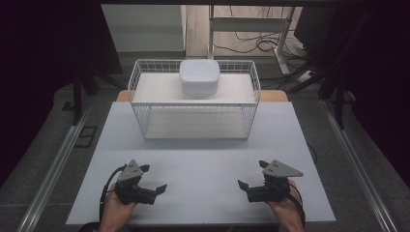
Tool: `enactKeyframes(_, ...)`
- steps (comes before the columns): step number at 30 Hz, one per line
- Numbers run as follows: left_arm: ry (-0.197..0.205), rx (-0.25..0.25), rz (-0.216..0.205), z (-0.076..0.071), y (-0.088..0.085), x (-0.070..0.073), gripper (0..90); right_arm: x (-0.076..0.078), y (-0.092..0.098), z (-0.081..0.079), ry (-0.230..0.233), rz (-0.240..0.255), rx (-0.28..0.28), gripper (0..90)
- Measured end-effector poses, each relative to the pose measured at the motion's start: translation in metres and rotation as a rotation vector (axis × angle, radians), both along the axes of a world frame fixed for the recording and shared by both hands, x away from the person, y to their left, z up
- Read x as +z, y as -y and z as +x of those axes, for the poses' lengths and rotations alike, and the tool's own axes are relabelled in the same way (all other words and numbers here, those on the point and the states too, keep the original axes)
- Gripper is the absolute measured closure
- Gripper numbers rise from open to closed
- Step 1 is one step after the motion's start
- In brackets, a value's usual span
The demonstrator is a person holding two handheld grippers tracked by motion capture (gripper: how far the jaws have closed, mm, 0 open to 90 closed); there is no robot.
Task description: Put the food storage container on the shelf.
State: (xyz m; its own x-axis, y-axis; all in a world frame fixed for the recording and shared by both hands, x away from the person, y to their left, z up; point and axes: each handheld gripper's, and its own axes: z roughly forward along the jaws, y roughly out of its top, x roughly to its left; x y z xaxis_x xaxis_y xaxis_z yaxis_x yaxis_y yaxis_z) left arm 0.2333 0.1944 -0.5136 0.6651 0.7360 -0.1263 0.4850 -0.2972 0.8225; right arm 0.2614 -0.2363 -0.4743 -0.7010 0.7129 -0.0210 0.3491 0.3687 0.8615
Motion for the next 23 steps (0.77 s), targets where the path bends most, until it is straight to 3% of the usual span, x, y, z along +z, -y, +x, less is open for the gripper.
enactKeyframes(9,-0.039,0.027,0.031,-0.009,-0.007,-0.012,3.0,-0.014,0.010,-0.009,-0.025,-0.030,-0.027,0.0)
enactKeyframes(19,-0.102,0.036,0.107,-0.007,-0.006,-0.024,2.4,-0.027,0.021,-0.009,-0.114,-0.023,-0.042,0.0)
enactKeyframes(23,-0.133,0.028,0.075,-0.005,-0.005,-0.025,1.5,-0.030,0.021,-0.007,-0.139,-0.032,-0.042,0.0)
